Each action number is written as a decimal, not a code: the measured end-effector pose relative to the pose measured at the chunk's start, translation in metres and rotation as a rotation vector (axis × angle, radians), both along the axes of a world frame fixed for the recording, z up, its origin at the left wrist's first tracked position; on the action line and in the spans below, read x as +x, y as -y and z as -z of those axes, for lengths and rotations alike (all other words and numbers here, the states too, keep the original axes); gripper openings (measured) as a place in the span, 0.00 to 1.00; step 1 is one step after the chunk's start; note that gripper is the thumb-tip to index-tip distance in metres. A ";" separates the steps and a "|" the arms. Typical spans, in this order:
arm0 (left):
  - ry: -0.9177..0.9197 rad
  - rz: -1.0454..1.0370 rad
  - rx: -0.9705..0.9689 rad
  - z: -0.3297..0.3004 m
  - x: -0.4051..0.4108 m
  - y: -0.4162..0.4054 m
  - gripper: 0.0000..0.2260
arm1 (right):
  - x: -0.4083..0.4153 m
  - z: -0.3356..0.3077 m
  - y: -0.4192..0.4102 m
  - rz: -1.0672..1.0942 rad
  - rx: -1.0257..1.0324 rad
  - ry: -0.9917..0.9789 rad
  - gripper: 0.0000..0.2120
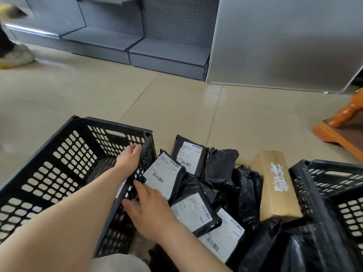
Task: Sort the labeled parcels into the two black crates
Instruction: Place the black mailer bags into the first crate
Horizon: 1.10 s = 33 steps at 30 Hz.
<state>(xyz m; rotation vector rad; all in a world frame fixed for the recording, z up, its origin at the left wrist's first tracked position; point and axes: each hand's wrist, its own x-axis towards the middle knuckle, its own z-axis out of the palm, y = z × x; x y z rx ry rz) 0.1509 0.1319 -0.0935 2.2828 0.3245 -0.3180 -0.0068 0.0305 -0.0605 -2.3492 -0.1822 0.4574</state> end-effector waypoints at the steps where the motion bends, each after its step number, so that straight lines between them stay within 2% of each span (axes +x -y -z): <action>1: 0.072 0.029 0.016 -0.012 -0.004 0.011 0.18 | 0.000 -0.008 0.010 0.022 0.002 0.009 0.31; 4: 0.169 0.106 0.023 -0.038 -0.018 0.039 0.15 | -0.004 -0.036 0.044 0.068 0.008 -0.025 0.31; 6: 0.137 0.158 -0.033 -0.046 -0.027 0.054 0.18 | -0.007 -0.053 0.068 0.101 0.011 -0.037 0.31; 10: 0.045 0.271 -0.024 -0.063 -0.044 0.079 0.20 | -0.019 -0.083 0.114 0.224 0.031 -0.009 0.31; 14: -0.085 0.428 0.138 -0.067 -0.054 0.086 0.19 | -0.027 -0.092 0.150 0.343 0.039 0.025 0.31; 17: -0.147 0.436 0.410 -0.049 -0.056 0.067 0.25 | -0.030 -0.087 0.164 0.427 0.083 -0.008 0.31; 19: -0.214 0.459 0.563 -0.039 -0.058 0.054 0.26 | -0.028 -0.084 0.170 0.436 0.083 -0.056 0.32; 21: -0.281 0.464 0.583 -0.035 -0.058 0.049 0.23 | -0.023 -0.085 0.175 0.420 0.048 -0.085 0.32; 25: -0.235 0.456 0.556 -0.036 -0.057 0.059 0.18 | -0.013 -0.093 0.185 0.402 -0.024 -0.068 0.30; 27: -0.301 0.615 0.650 -0.037 -0.065 0.061 0.18 | -0.009 -0.095 0.188 0.397 -0.065 -0.060 0.29; 28: -0.341 0.589 0.684 -0.033 -0.065 0.061 0.18 | -0.008 -0.096 0.190 0.398 -0.093 -0.052 0.29; 31: -0.300 0.391 0.600 -0.024 -0.059 0.057 0.15 | -0.007 -0.094 0.194 0.395 -0.186 -0.012 0.28; 33: -0.274 0.436 0.644 -0.021 -0.052 0.056 0.15 | -0.006 -0.092 0.195 0.384 -0.217 0.003 0.29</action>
